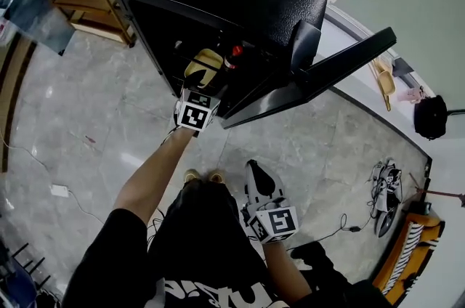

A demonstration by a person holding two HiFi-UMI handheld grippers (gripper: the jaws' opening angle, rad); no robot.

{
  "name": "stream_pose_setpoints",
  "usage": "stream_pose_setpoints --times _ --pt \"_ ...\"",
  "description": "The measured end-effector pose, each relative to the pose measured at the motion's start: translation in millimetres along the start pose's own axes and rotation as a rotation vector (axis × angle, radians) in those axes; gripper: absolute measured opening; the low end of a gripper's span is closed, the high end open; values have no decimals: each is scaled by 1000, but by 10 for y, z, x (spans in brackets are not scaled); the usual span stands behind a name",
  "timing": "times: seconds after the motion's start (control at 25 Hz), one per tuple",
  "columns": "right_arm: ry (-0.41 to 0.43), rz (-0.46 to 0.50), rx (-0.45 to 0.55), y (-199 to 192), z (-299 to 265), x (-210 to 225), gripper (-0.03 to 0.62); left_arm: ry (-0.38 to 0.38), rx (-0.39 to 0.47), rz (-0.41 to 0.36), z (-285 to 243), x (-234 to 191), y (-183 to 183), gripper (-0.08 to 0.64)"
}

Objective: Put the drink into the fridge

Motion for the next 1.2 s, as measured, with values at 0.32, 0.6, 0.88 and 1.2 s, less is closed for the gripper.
stream_pose_setpoints --times 0.32,0.6,0.88,1.2 --pt "32 21 -16 266 117 -117 25 -11 -30 25 729 109 48 307" --pt "59 31 -16 384 134 -152 25 5 4 109 1306 155 156 191" --pt "84 56 -1 556 132 -167 25 38 48 194 1801 76 329 18" --pt "93 59 23 748 200 -141 25 5 83 191 2458 73 416 9"
Point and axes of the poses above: the fingertips, and each gripper's own axes: z backward along the fingers, x to its right, y out of its top, the point moved 9 cm from there along z, backward along the fingers, and after that the axes turned 13 degrees about y, right-handed, at the moved point
